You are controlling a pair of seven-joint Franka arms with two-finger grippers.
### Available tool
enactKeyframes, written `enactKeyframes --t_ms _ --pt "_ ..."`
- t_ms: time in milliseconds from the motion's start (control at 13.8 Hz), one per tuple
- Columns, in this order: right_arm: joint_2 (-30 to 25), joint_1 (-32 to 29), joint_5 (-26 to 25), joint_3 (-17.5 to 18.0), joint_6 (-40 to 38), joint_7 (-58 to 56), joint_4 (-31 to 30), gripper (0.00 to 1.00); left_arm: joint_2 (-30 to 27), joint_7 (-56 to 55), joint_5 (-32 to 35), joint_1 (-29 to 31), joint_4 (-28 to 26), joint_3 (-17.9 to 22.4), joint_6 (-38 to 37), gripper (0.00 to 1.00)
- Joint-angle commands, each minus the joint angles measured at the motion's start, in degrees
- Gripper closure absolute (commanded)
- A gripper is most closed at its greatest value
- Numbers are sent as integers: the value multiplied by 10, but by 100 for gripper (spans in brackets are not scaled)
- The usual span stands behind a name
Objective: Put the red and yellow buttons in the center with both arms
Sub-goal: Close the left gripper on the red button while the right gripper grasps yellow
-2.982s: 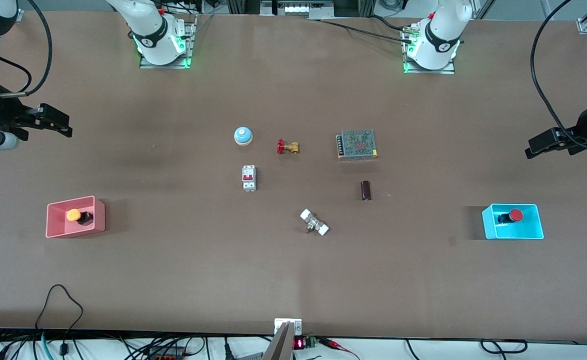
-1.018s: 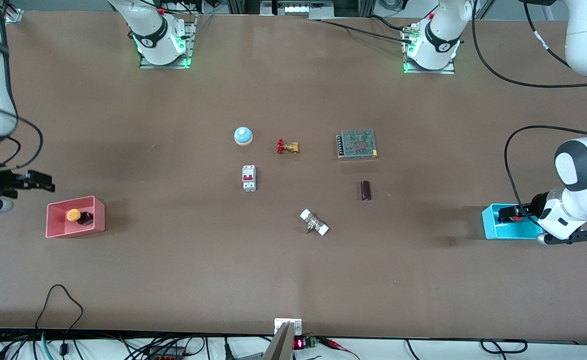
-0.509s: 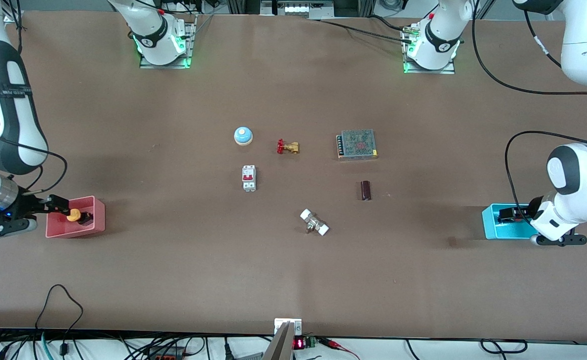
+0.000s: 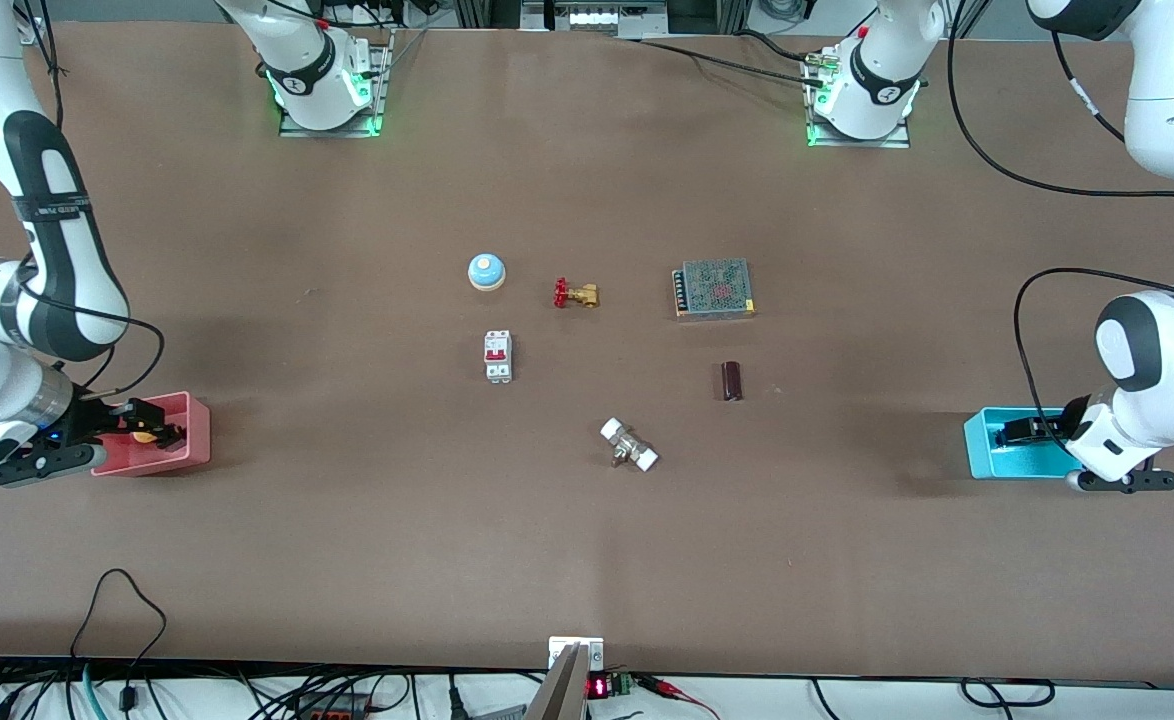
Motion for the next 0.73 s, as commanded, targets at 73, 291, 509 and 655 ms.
enactKeyframes --t_ms 73,291,509,655 --pt "0 -7 -3 8 56 0 -38 0 2 14 -19 -1 -15 -3 1 0" --pt "3 -9 -4 7 56 -2 -40 0 5 33 -18 -2 -18 -3 3 0" --pt "4 -11 -7 7 54 -10 -41 0 6 49 -19 -1 -15 -3 8 0" --pt "6 -12 -9 7 54 -11 -41 0 7 51 -18 -1 -15 -3 8 2"
